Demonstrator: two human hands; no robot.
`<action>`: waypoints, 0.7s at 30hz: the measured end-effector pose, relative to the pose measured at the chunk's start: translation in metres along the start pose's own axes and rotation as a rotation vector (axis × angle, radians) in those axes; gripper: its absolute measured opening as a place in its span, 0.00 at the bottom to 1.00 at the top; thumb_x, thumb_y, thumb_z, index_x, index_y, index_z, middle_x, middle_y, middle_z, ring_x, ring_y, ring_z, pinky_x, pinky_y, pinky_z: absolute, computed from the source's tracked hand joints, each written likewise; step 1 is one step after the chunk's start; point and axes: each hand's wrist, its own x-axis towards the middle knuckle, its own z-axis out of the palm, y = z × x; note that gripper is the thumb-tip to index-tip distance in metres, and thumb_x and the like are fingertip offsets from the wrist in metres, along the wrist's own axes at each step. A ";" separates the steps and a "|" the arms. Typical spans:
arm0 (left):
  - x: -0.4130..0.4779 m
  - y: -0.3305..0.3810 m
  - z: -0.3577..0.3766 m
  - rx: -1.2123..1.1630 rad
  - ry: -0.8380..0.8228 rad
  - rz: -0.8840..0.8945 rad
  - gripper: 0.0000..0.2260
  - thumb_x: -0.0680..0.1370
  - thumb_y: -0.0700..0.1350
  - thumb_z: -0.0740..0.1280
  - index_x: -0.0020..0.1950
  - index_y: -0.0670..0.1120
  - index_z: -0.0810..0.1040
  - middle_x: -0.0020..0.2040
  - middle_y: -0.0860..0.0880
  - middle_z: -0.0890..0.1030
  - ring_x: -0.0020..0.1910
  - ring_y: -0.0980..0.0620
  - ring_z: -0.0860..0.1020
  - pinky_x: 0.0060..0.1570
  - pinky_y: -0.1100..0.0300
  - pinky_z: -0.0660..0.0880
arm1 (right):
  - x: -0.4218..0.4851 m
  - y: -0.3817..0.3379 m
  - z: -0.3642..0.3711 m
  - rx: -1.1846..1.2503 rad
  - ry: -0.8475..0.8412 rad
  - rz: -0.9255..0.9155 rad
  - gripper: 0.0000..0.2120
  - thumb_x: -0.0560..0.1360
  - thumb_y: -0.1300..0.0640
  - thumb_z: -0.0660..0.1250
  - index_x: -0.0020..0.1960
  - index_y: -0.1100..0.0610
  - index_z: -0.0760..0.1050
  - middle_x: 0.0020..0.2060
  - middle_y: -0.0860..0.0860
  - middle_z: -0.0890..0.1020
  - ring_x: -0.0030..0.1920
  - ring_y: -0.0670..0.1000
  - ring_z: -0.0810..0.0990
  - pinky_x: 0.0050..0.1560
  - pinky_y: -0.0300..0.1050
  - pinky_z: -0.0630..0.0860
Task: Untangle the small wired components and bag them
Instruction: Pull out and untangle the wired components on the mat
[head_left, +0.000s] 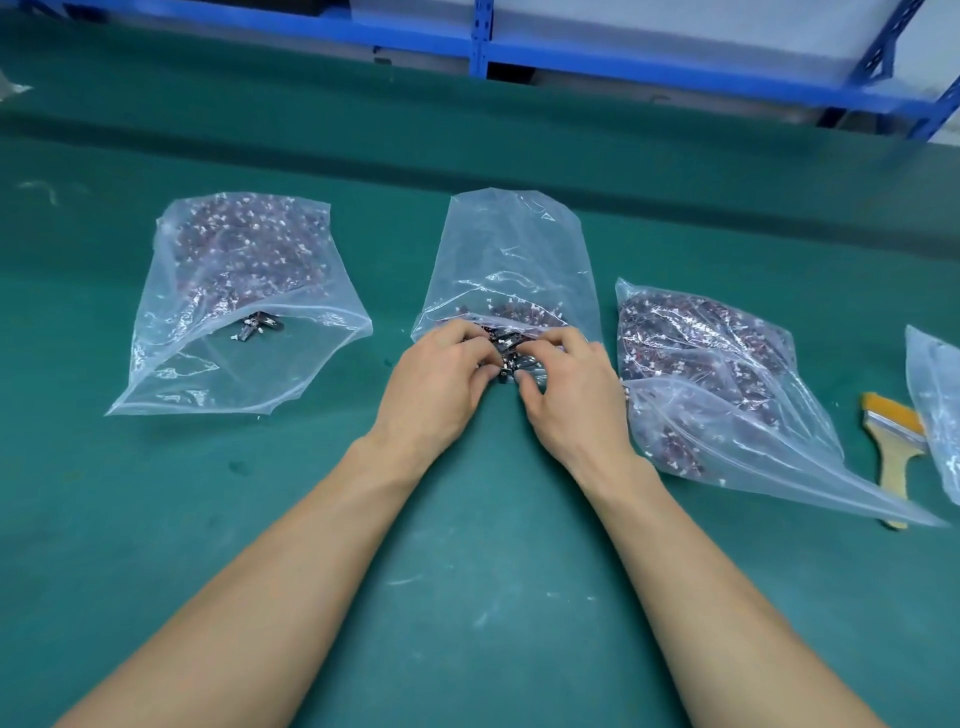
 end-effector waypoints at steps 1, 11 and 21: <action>-0.001 0.000 -0.001 -0.021 0.017 0.020 0.04 0.79 0.43 0.69 0.51 0.46 0.84 0.57 0.52 0.80 0.55 0.47 0.78 0.53 0.50 0.75 | 0.000 0.001 0.000 0.003 -0.001 0.002 0.14 0.80 0.52 0.65 0.65 0.51 0.79 0.64 0.48 0.76 0.61 0.57 0.72 0.53 0.50 0.75; -0.028 -0.011 -0.031 -0.161 -0.015 0.174 0.02 0.77 0.43 0.73 0.49 0.48 0.85 0.56 0.54 0.82 0.45 0.56 0.80 0.49 0.62 0.75 | 0.004 0.000 0.000 -0.003 -0.042 -0.011 0.14 0.82 0.53 0.63 0.65 0.48 0.79 0.67 0.50 0.73 0.64 0.59 0.69 0.54 0.53 0.76; -0.027 -0.018 -0.029 -0.239 -0.138 0.089 0.04 0.79 0.43 0.70 0.52 0.52 0.80 0.40 0.57 0.78 0.40 0.57 0.74 0.40 0.71 0.67 | 0.000 0.007 0.004 0.053 0.007 -0.015 0.13 0.80 0.53 0.66 0.64 0.52 0.79 0.63 0.50 0.75 0.63 0.57 0.70 0.50 0.52 0.77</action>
